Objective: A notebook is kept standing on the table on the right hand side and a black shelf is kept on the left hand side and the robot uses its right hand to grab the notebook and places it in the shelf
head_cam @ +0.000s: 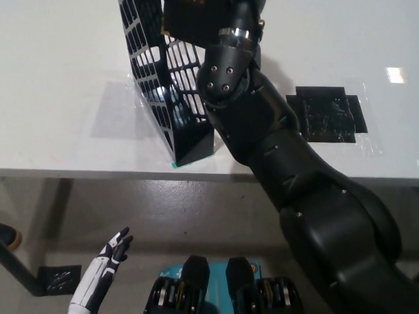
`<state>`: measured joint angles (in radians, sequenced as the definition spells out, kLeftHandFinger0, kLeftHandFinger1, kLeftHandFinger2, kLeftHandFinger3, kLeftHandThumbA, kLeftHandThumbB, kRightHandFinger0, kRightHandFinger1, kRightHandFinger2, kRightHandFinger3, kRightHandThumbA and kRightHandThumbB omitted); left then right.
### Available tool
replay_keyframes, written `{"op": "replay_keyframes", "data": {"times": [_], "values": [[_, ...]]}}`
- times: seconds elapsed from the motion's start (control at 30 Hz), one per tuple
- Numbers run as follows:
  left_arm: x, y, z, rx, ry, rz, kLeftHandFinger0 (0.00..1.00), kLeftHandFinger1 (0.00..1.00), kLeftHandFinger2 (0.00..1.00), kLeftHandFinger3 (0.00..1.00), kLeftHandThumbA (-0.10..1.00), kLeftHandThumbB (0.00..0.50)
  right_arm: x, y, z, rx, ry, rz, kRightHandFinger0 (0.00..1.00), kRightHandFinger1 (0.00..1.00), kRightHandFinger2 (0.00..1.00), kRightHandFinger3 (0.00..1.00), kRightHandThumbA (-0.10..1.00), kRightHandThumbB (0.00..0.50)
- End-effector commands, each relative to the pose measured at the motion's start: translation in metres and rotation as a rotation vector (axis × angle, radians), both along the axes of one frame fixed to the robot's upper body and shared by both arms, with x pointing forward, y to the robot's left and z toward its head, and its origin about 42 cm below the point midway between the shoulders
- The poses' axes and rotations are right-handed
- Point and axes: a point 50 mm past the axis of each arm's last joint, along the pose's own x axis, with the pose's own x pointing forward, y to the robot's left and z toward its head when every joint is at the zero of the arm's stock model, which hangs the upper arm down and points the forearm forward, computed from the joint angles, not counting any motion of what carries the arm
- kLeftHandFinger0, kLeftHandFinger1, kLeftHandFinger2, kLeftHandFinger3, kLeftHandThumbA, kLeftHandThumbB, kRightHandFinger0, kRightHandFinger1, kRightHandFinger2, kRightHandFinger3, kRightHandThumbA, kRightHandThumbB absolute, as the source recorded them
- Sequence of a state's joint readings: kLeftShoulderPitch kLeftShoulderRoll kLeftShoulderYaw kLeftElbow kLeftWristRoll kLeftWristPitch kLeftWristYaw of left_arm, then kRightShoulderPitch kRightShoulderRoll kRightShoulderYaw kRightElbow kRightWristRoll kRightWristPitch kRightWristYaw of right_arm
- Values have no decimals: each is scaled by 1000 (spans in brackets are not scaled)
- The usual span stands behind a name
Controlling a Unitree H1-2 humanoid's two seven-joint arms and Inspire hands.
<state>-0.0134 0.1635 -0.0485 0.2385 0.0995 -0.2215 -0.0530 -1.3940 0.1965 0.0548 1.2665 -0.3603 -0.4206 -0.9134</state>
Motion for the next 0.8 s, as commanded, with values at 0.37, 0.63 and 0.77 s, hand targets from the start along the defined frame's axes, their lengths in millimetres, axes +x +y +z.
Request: {"op": "replay_keyframes", "data": {"times": [0.37, 0.63, 0.77], "values": [[10, 2, 21, 25, -57, -43, 1000, 1000, 1000, 1000, 1000, 165, -23, 58, 48, -29, -100, 138, 0, 0, 266, 243, -100, 0], [11, 2, 22, 27, -54, -33, 1000, 1000, 1000, 1000, 1000, 139, -20, 54, 38, -53, -79, 127, 0, 0, 324, 269, -100, 13], [10, 2, 22, 21, -59, -27, 1000, 1000, 1000, 1000, 1000, 124, -18, 50, 31, -75, -79, 110, 0, 0, 457, 399, -100, 47]]}}
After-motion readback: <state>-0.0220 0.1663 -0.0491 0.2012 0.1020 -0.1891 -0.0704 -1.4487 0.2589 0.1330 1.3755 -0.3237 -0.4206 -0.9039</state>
